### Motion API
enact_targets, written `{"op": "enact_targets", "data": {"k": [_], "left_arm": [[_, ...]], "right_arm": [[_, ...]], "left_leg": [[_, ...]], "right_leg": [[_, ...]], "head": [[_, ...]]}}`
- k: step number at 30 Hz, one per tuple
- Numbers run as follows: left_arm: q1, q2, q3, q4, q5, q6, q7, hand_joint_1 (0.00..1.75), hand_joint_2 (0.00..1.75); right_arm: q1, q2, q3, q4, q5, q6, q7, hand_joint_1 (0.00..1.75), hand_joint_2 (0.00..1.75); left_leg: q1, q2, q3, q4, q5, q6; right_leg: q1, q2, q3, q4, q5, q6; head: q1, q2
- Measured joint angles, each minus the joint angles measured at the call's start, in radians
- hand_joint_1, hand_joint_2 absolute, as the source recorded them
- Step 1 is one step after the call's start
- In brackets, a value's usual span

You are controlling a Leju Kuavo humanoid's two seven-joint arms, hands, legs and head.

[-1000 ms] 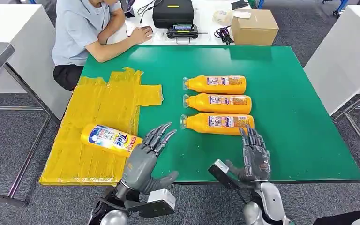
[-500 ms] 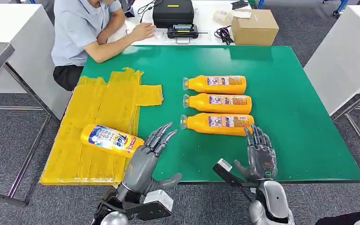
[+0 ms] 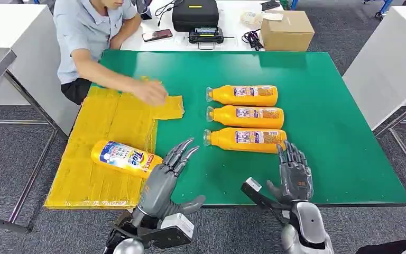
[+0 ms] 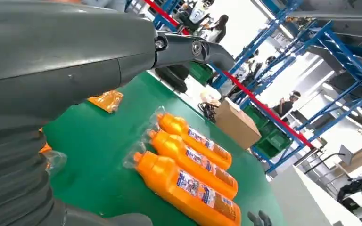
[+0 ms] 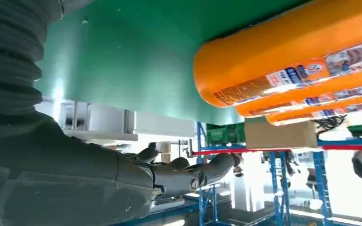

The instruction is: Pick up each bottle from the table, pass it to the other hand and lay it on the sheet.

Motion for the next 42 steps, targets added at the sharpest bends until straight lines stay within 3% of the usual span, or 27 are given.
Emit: {"op": "enact_targets", "data": {"k": [42], "left_arm": [[0.004, -0.008, 0.016, 0.0, 0.04, -0.002, -0.003, 0.0, 1.75]], "right_arm": [[-0.063, -0.037, -0.033, 0.109, 0.054, 0.026, 0.034, 0.0, 1.75]], "left_leg": [[0.0, 0.0, 0.0, 0.0, 0.0, 0.0]], "right_leg": [[0.0, 0.0, 0.0, 0.0, 0.0, 0.0]], "head": [[0.0, 0.0]]}}
